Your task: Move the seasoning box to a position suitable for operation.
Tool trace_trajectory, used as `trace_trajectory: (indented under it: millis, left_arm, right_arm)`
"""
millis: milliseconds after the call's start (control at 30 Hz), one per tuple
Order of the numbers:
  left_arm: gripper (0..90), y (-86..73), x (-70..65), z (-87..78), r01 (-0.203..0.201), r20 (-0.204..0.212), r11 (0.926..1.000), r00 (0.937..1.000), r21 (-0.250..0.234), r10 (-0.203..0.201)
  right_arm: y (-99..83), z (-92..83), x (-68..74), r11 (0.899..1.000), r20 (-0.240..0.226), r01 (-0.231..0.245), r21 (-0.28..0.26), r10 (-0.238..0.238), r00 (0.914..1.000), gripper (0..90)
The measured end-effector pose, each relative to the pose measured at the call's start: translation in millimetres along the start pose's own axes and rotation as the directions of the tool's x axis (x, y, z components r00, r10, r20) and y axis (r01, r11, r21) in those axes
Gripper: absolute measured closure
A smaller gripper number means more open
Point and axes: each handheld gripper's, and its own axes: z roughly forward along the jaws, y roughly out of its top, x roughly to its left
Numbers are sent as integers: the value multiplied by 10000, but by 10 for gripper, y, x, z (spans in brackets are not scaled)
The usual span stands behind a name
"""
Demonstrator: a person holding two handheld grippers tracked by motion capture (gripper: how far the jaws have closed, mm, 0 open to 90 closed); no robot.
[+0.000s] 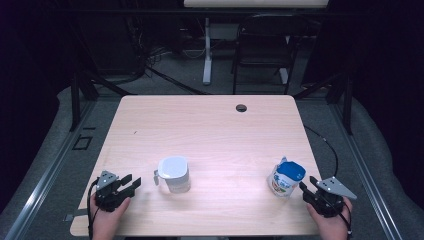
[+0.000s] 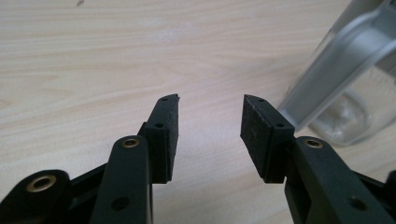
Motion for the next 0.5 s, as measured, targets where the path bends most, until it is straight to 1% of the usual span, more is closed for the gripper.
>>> trace_trajectory:
  millis: [33,133,167,200,233,267,300,333,433,467,500]
  left_arm:
    - [571,14,-8,0,83,-23,9999,10000,-59,-83]
    - [560,11,-42,13,101,-112,9999,9999,-105,-102]
    - [545,14,-54,13,75,-118,10000,9999,-20,-75]
    - [538,16,-67,16,72,-167,10000,9998,-68,-73]
    - [526,35,-96,11,-40,-240,9999,9997,-128,37]
    - [517,35,-96,11,-40,-240,9999,9997,-128,37]
    - [517,45,-102,4,-104,-237,9999,9997,-48,102]
    - [510,46,-114,6,-103,-285,9999,9995,-130,99]
    - [509,23,-124,-11,-144,-118,9999,9998,-75,143]
    - [511,13,-119,-16,-183,-49,9998,9998,15,183]
    - [516,2,-116,-15,-166,11,9999,9999,5,166]
  right_arm:
    - [0,-13,-9,10000,47,4,-6,-4,10000,569]
    - [-9,-67,-37,9993,-26,-274,-246,274,9996,573]
    - [-11,-93,-44,9993,-34,-271,-264,271,9996,573]
    - [-12,-105,-41,9990,-114,-287,-355,283,9995,572]
    - [-9,-116,-41,9992,-129,-216,-324,211,9997,570]
    - [-9,-116,-41,9992,-129,-216,-324,211,9997,570]
    - [3,-107,-31,9992,-277,-217,-324,208,9994,566]
    - [9,-102,-30,9993,-334,-253,-282,244,9991,567]
    - [29,-77,-10,9987,-502,-490,-167,481,9976,552]
    - [34,-69,0,9987,-481,-502,-105,496,9976,550]
    - [40,-57,14,9991,-437,-423,-75,419,9982,541]
